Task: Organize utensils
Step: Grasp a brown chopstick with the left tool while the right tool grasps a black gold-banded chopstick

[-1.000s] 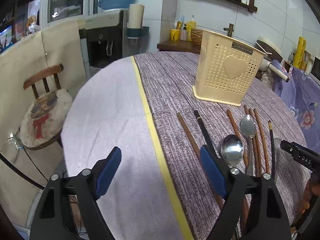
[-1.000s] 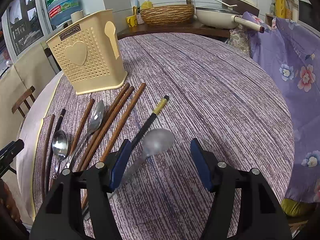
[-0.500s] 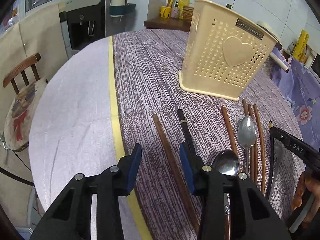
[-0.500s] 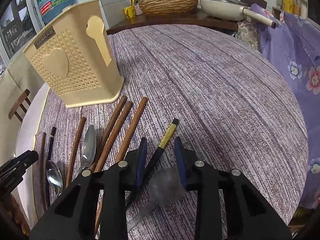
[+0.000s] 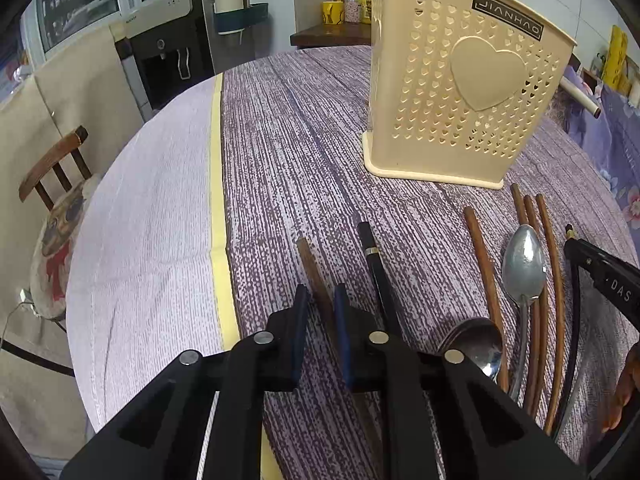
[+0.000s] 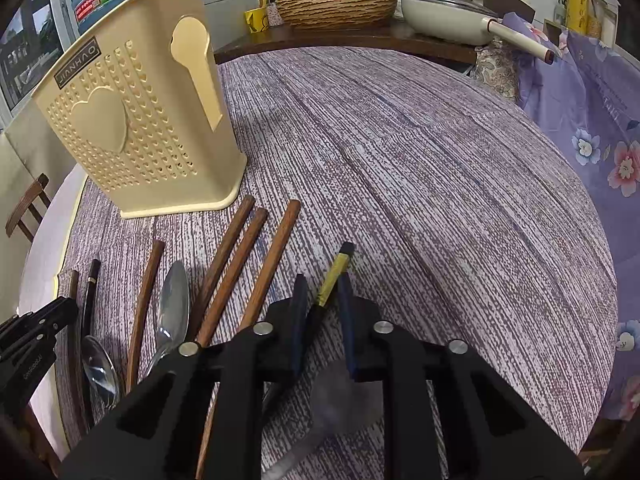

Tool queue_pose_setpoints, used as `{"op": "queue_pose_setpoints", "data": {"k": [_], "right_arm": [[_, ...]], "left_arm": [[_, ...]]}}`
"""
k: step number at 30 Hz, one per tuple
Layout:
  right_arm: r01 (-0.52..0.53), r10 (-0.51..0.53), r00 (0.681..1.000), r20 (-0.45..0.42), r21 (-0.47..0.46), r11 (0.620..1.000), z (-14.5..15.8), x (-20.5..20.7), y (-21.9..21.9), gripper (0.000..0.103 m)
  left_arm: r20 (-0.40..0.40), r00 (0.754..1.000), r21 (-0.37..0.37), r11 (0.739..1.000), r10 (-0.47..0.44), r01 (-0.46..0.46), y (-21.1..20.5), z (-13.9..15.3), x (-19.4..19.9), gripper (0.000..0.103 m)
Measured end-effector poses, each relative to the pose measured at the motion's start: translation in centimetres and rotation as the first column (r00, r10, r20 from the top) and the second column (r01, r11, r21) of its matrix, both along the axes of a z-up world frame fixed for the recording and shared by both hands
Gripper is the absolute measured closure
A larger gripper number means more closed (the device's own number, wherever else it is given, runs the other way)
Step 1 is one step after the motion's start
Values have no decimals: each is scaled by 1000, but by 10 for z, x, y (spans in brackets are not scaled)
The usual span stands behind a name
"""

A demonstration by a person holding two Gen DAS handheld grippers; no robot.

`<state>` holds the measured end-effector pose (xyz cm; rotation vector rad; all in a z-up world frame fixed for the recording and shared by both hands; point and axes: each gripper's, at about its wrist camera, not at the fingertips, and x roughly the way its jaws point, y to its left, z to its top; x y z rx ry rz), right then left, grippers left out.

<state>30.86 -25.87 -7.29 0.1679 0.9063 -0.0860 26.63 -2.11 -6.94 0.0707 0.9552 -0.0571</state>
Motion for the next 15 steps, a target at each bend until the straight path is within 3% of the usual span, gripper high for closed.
{"op": "queue_pose_setpoints", "data": {"k": [15], "right_arm": [[5,-4,1000,-4,103,995,-3,22,-5,93]], "left_arm": [[-24,999,-48,999,23,-24,0,1,15,93]]}}
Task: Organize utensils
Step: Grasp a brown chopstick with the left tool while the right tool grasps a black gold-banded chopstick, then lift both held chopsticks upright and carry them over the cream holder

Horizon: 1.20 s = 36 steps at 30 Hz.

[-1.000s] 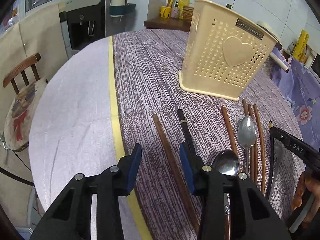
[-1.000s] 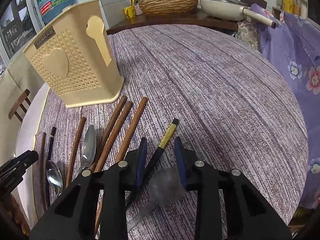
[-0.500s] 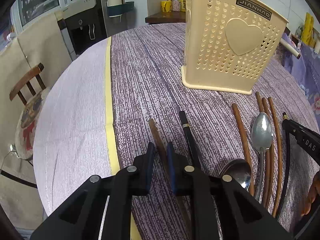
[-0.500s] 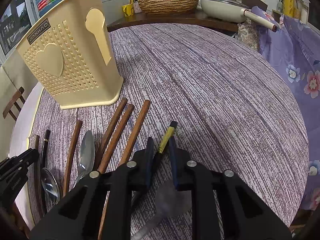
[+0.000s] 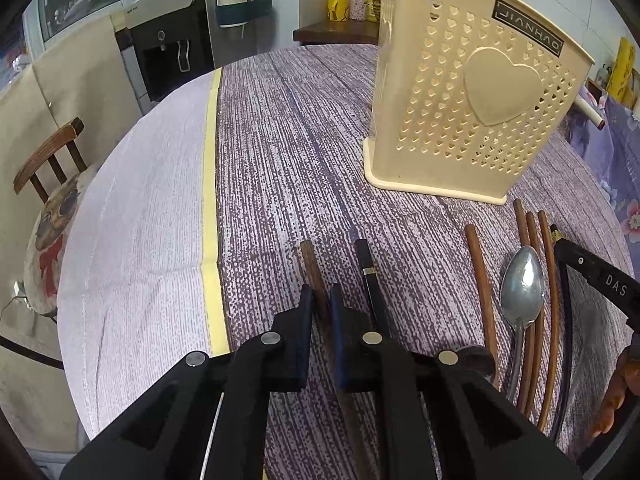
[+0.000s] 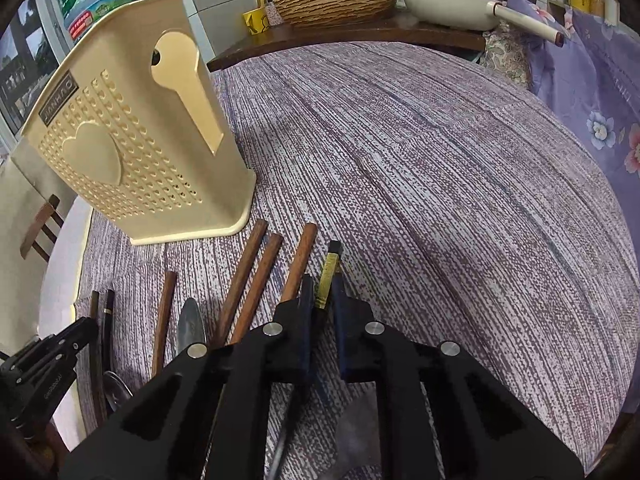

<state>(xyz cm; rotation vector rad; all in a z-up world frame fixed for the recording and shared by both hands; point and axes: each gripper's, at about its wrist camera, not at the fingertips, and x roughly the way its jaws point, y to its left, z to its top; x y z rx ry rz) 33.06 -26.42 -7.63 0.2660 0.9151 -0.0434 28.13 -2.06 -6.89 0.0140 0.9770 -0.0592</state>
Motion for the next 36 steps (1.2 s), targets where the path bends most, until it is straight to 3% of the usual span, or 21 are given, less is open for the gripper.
{"op": "queue_pose_setpoints", "data": {"k": [13,21,29,36], "right_arm": [[-34,31,999,29,80,996,1,-4,0,95],[-116,95,985,146,149,982,31,-29,-4,95],[-267,214,919,332,124,956,91,-69,-7,95],[-391,301,848,437,133,911,133,-103,-15,95]], "left_arm": [[15,1000,-58,998,4,-4,3,1,1,95],[120,993,-131,991,-6,22,12,36,-14,96],[290,957,-182,980,-27,82,21,95,-45,96],[392,919,-193,972,-47,132,32,135,-72,96]]}}
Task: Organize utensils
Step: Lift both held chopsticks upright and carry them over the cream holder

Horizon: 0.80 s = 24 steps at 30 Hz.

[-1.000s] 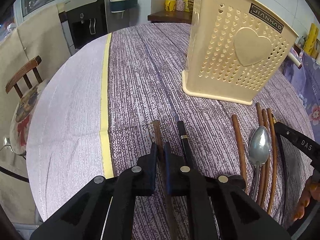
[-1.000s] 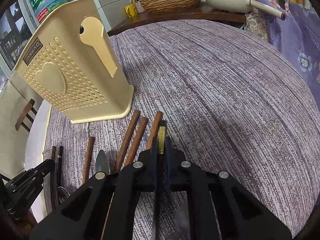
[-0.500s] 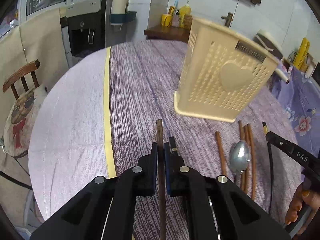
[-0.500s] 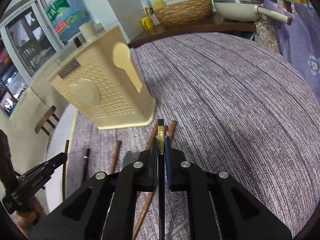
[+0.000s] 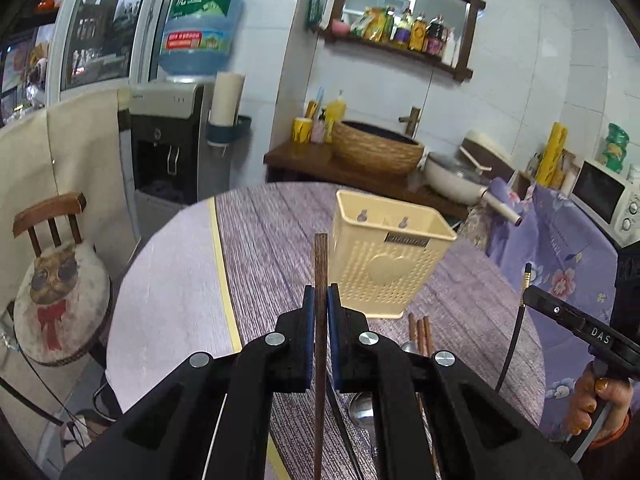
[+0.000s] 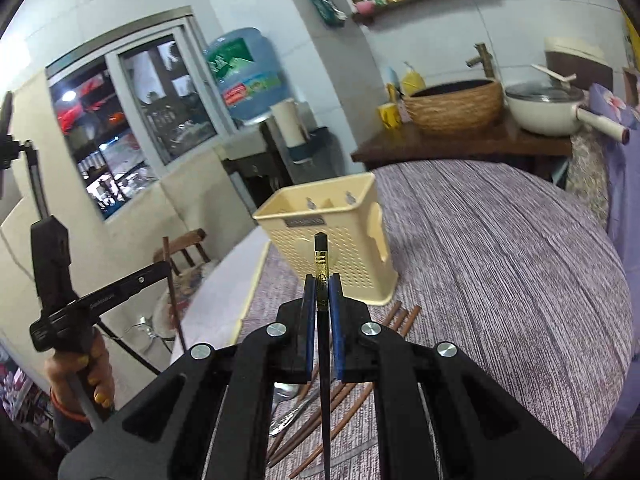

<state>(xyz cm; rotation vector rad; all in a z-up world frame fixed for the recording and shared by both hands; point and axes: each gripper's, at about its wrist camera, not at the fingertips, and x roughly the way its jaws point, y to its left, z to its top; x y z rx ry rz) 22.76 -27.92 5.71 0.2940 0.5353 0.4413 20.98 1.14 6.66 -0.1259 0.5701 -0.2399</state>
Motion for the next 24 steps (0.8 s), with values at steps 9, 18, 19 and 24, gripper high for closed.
{"op": "queue_pose_setpoints", "data": {"k": [9,18,19,24], "right_arm": [[-52,53,998,32,-26,998,19,-7,9,95],[-84,85,994,68,-22,996,40,0,12,95],[-85,86,994,72,-14,996,45,2,11,95],[-55,61,990,124,-45,997,82,24,16,95]], "left_arm": [[36,999,-33,999,-5,6,9,11,-4,96],[81,997,-36,999,-11,14,14,31,-7,96],[86,996,-38,999,-18,21,15,36,-5,96],[127,991,-65,997,-39,48,12,72,13,96]]}}
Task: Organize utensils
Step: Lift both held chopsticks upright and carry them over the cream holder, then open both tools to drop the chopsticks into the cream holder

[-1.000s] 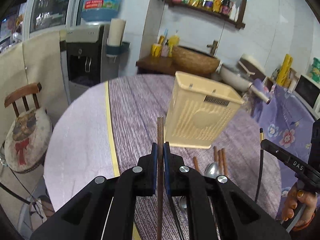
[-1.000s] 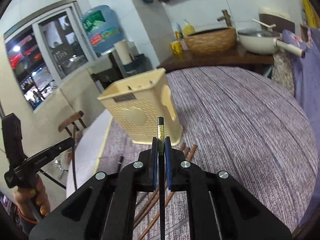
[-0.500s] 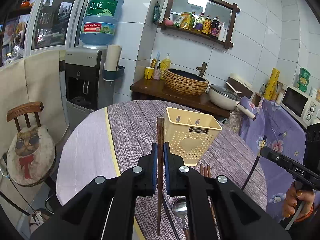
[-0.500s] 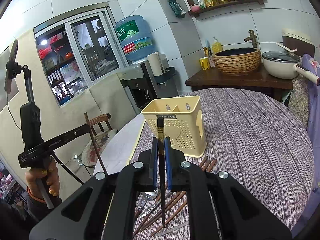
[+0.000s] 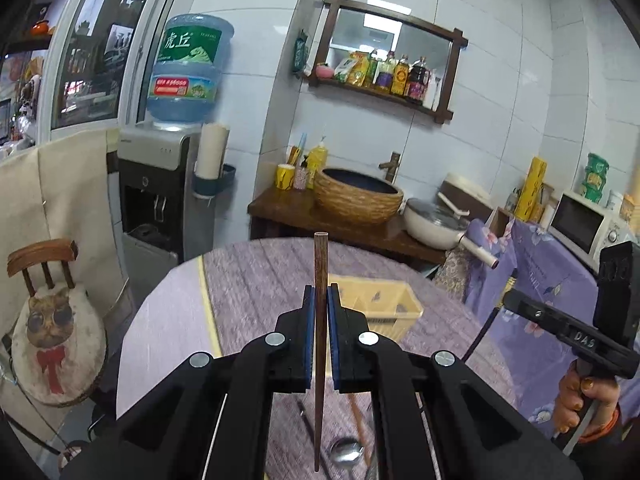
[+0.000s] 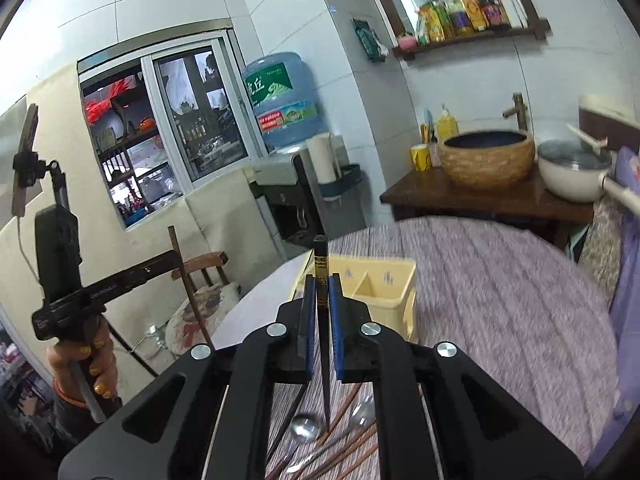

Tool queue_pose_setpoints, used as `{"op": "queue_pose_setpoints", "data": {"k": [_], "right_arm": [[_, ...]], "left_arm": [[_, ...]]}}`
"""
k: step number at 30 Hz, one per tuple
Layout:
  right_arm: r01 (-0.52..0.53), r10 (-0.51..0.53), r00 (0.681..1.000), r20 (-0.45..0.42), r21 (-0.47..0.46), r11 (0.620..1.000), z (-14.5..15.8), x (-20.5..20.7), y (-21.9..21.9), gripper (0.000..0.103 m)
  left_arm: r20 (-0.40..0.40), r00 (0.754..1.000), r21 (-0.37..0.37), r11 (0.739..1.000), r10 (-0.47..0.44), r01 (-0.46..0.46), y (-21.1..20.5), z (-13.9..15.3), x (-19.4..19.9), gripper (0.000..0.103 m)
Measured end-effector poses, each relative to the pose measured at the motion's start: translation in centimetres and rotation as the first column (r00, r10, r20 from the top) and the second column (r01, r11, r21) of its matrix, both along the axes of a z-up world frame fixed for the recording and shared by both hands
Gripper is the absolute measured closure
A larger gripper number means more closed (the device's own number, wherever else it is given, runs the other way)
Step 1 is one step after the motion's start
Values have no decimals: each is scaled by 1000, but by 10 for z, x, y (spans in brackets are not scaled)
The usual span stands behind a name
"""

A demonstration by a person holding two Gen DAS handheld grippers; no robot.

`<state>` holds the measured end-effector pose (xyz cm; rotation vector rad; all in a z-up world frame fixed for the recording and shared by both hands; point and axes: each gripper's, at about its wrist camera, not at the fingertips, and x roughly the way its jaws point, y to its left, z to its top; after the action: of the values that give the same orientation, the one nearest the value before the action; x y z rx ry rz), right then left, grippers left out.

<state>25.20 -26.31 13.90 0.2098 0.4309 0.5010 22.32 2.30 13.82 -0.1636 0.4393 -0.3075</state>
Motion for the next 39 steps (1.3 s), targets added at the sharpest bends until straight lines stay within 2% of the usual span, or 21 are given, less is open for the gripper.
{"op": "queue_pose_setpoints", "data": {"k": [4,7,12,15,20,26,33,37,39], "right_arm": [[17,-16,999,52,-13,1000,41,23,6,95],[71,-67,991,112,-32,997,68,38,9,95],[160,-155,974,166,-17,987,88,63,7,95],[202,-194,966,170,-34,979,77,80,9,95],[222,-215,972,97,-68,973,32,102,14,95],[217,-216,976,17,-85,972,-8,114,16,95],[221,-224,975,-18,-91,971,-24,118,17,95],[243,-245,970,-7,-85,966,-28,116,15,95],[256,-257,966,3,-89,963,-29,113,13,95]], "left_arm": [[61,998,-46,999,6,-3,-4,43,21,96],[111,993,-76,997,31,-23,-12,73,40,96],[152,985,-92,993,85,-72,-30,89,72,96],[142,984,-100,990,108,-94,-36,76,88,96],[139,978,-67,986,158,-150,-44,38,102,96],[42,988,-53,988,149,-146,-45,-8,116,96],[-35,991,-29,991,131,-132,-47,-37,124,96],[-64,991,-32,992,120,-122,-48,-46,125,96],[-64,992,-25,993,110,-112,-49,-48,122,90]]}}
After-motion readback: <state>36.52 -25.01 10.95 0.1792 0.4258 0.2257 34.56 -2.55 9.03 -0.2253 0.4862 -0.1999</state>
